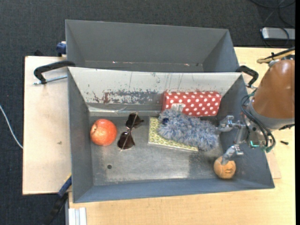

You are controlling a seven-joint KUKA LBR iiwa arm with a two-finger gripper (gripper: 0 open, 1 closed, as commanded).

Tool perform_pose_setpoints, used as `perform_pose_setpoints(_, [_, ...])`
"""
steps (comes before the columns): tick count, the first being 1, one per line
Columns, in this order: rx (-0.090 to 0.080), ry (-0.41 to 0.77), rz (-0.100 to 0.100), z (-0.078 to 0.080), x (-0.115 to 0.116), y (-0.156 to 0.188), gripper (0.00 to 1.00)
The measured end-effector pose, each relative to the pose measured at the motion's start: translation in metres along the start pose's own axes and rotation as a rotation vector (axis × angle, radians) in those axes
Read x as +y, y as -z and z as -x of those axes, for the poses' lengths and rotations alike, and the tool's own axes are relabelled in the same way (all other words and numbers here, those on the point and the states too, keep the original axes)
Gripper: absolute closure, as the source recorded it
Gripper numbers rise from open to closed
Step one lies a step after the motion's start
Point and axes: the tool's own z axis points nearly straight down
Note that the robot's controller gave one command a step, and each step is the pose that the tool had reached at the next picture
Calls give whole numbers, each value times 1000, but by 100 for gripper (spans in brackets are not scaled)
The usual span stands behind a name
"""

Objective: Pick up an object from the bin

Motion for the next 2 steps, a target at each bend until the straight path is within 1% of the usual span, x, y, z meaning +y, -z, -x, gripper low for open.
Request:
perform_pose_setpoints(1, [-7, 2, -1, 2, 1, 4, 0])
perform_pose_setpoints(2, [-29, -33, 12, 6, -3, -26, 0])
